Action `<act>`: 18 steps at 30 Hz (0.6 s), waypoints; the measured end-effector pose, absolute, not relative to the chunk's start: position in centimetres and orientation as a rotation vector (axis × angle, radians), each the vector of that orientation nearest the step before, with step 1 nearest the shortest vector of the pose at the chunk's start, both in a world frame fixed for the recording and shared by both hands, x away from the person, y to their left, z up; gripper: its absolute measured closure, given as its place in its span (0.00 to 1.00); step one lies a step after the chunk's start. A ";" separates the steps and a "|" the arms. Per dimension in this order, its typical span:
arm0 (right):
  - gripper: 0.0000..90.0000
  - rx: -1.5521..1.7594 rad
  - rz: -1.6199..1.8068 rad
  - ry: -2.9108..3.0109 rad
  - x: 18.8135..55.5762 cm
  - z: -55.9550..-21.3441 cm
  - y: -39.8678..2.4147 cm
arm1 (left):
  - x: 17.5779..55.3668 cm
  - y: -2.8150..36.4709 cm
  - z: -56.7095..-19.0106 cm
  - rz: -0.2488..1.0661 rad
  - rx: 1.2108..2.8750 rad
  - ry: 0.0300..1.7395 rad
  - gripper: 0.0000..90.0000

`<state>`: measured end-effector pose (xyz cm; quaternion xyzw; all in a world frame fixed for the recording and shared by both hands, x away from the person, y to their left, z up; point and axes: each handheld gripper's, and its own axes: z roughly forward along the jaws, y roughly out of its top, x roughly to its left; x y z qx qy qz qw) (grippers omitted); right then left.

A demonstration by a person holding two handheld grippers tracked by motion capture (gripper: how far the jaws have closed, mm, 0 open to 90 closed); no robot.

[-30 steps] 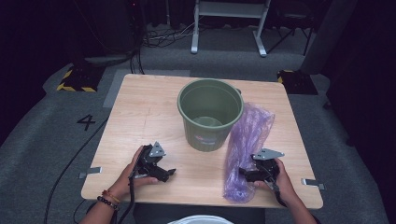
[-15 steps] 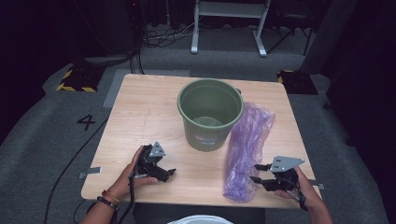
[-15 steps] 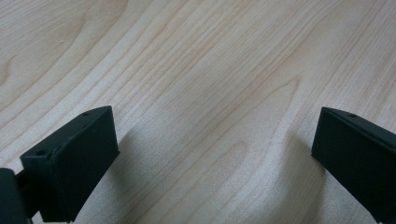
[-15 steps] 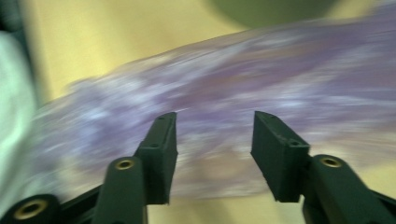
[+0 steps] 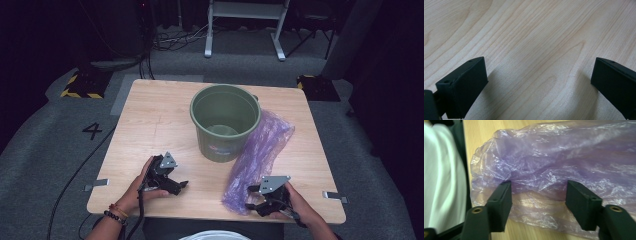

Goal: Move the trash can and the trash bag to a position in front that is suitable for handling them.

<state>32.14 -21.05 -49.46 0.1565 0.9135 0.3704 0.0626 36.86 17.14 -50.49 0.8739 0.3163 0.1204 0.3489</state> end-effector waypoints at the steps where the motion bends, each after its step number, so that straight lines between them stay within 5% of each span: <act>1: 0.38 0.485 1.117 2.749 32.2 -49.5 -20.5 | 36.9 17.1 -50.5 0.312 2.265 0.820 0.00; 9: 0.26 0.510 1.158 2.673 32.1 -49.0 -16.5 | 36.9 17.1 -50.5 0.311 2.265 0.820 0.00; 18: 0.23 0.499 1.240 2.496 31.8 -45.7 -19.5 | 36.9 17.1 -50.5 0.311 2.265 0.820 0.00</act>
